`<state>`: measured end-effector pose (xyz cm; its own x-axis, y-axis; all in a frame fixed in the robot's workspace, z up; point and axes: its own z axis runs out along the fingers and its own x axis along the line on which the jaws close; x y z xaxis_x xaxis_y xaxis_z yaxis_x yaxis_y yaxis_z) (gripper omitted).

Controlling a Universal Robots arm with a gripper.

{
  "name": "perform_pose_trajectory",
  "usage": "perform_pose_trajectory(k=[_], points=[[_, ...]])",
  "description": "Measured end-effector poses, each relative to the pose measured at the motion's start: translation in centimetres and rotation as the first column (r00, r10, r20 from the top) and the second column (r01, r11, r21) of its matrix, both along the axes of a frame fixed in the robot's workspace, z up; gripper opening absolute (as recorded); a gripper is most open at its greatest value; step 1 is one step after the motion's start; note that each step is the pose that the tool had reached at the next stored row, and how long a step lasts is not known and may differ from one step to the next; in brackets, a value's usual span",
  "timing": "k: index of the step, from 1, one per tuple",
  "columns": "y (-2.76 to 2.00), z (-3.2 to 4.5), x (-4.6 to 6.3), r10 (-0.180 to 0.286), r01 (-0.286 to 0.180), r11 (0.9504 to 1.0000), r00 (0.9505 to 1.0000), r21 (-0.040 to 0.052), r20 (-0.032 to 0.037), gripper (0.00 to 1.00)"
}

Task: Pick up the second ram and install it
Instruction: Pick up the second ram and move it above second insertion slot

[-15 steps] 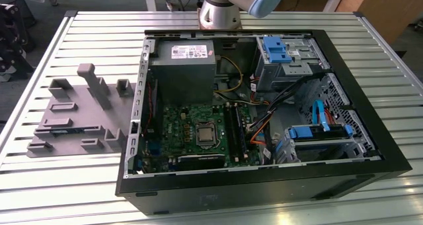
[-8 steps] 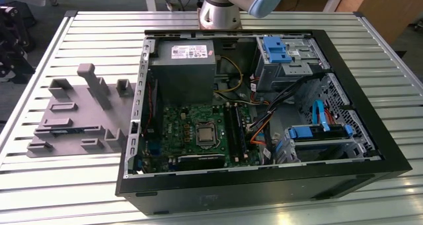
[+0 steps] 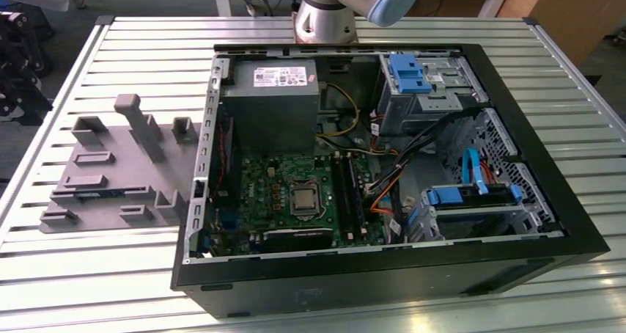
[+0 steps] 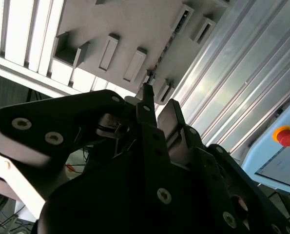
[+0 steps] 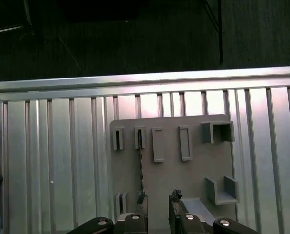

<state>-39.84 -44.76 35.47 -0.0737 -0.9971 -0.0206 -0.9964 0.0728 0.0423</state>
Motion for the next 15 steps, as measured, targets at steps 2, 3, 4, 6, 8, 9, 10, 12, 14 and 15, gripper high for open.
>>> perform_pose_trajectory(k=[2, 3, 4, 6, 8, 9, 10, 12, 14, 15], points=[[0.00, -0.03, 0.0, 0.000, 0.000, 1.0000, 1.0000, 0.0000, 0.0004, 0.31], [0.00, -0.09, 0.0, 0.000, 0.000, 1.0000, 1.0000, 0.0002, 0.0011, 0.31], [0.00, -0.17, 0.0, 0.000, 0.000, 1.0000, 1.0000, 0.0001, 0.0019, 0.31], [0.00, -0.38, 0.0, 0.000, 0.000, 1.0000, 1.0000, 0.0000, 0.0025, 0.31], [0.00, -0.67, 0.0, 0.001, -0.001, 1.0000, 1.0000, 0.0000, 0.0036, 0.31], [0.00, -0.80, 0.0, 0.001, -0.001, 1.0000, 1.0000, 0.0000, 0.0042, 0.31], [-0.01, -0.93, 0.0, 0.001, -0.001, 1.0000, 1.0000, 0.0000, 0.0045, 0.33], [-0.01, -1.18, 0.0, 0.001, -0.001, 1.0000, 1.0000, 0.0000, 0.0047, 0.38], [-0.01, -1.23, 0.0, 0.001, -0.001, 1.0000, 1.0000, -0.0001, 0.0048, 0.38], [-0.01, -1.25, 0.0, 0.001, -0.001, 1.0000, 1.0000, -0.0002, 0.0047, 0.38]])
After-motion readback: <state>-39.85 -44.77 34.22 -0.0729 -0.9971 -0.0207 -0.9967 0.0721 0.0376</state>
